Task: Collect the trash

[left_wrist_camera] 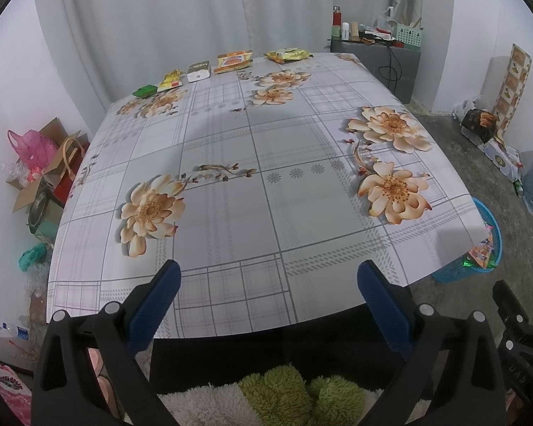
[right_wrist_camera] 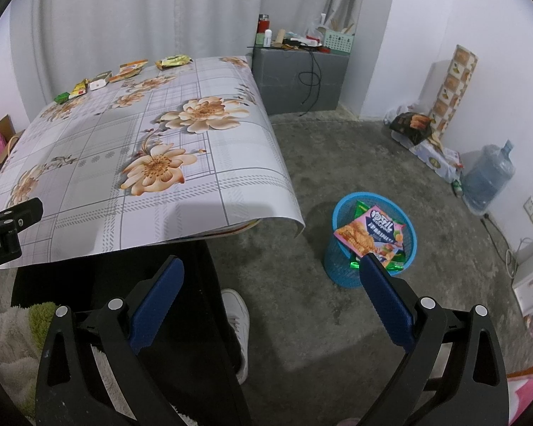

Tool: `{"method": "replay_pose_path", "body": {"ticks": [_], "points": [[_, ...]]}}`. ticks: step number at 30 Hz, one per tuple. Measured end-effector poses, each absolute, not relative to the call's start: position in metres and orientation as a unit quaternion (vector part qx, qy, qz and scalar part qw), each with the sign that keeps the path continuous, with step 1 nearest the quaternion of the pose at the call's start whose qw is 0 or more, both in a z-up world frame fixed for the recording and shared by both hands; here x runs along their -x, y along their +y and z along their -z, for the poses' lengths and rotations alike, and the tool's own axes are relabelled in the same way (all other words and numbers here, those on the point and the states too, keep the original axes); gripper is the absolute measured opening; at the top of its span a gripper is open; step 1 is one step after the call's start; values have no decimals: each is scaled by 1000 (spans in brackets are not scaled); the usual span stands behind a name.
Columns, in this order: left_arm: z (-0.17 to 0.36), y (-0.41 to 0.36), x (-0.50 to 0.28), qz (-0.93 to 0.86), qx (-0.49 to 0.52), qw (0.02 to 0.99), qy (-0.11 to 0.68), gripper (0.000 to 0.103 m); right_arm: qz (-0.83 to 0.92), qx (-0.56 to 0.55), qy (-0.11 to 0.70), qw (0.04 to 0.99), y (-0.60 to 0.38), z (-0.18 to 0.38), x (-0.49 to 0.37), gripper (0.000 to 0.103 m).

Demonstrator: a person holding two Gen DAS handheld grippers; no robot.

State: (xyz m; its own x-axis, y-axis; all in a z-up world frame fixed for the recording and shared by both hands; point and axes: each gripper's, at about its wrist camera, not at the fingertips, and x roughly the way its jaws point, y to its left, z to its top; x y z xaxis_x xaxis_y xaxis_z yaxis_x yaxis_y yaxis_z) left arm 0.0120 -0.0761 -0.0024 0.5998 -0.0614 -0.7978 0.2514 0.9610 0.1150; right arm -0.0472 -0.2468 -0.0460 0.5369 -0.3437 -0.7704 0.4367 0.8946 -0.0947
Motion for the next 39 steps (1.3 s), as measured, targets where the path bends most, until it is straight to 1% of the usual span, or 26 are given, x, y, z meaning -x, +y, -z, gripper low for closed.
{"method": "replay_pose_path", "body": {"ticks": [39], "points": [[4,-74,-11,88,-110,886,442,97,223,-55,427,875,-248,45,46,95]]}}
